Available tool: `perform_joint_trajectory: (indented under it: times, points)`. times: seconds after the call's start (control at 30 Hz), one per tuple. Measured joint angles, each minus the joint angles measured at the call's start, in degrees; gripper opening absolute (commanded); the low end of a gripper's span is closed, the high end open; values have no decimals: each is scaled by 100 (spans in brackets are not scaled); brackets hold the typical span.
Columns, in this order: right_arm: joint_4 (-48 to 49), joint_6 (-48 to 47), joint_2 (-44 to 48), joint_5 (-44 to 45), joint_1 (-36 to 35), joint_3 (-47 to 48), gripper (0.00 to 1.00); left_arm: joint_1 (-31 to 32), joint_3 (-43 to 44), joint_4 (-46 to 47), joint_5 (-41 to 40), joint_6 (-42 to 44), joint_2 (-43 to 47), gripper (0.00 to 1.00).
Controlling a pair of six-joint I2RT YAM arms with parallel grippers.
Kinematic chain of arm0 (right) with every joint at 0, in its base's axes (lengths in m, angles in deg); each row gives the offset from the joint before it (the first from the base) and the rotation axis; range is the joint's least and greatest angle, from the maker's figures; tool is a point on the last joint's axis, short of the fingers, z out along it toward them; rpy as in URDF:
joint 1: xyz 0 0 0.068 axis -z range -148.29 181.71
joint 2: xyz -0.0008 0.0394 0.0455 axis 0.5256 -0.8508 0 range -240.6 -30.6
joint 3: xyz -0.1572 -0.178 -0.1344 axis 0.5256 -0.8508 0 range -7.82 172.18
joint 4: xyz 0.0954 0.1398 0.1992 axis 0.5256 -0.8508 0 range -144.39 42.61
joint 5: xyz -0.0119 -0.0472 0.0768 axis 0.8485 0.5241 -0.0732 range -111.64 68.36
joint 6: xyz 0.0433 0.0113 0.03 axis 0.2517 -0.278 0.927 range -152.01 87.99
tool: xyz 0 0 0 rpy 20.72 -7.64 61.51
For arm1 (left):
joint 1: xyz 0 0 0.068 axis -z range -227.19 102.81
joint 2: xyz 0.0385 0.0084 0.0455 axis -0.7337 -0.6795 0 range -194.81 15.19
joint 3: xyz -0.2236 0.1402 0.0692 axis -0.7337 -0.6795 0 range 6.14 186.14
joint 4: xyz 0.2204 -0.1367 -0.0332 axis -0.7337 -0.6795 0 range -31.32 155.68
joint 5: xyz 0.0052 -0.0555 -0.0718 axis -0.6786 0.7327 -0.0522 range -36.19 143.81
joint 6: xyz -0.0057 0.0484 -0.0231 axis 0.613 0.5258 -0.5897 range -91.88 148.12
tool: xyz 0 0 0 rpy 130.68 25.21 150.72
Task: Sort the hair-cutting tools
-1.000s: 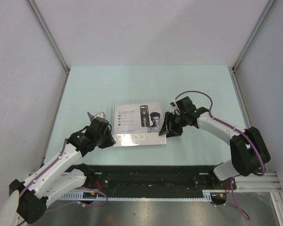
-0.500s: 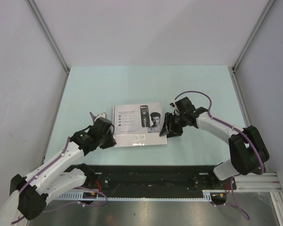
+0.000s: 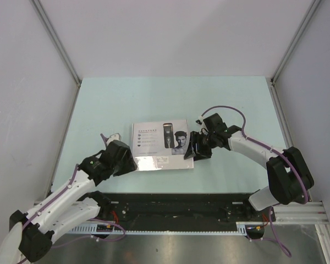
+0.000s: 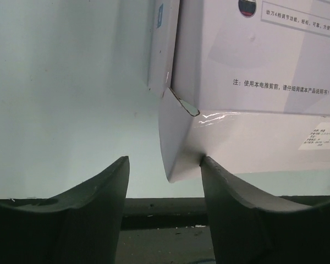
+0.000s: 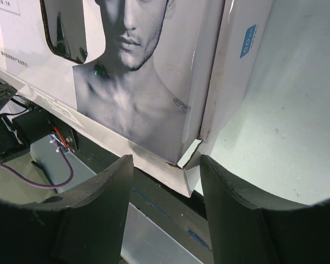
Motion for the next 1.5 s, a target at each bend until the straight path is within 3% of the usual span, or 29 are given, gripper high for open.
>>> perform_joint_trajectory:
  times: [0.03, 0.17, 0.57, 0.97, 1.0, 1.07, 1.13, 1.5]
  points:
    - [2, 0, 0, -4, 0, 0, 57, 0, -24, 0, -13, -9, 13, 61]
    - [13, -15, 0, -17, -4, 0, 56, 0, -52, 50, -46, -94, 46, 45]
    - [133, -17, 0, -63, -63, 0, 51, -17, -767, 824, -212, -256, 837, 19]
    - [136, -44, 2, 72, -52, 0, 50, -61, -1193, 1478, -245, -295, 1012, 13]
    - [133, -44, 4, 83, -52, 0, 50, -61, -1215, 1508, -258, -297, 1032, 16]
    - [136, -46, 4, 85, -52, 0, 54, -66, -1224, 1521, -278, -291, 1073, 44]
    - [142, -59, 7, 81, -52, 0, 59, -66, -1222, 1480, -328, -267, 1121, 63]
    - [203, -83, 42, 31, -22, 0, 62, -83, -756, 1305, -638, -15, 837, 97]
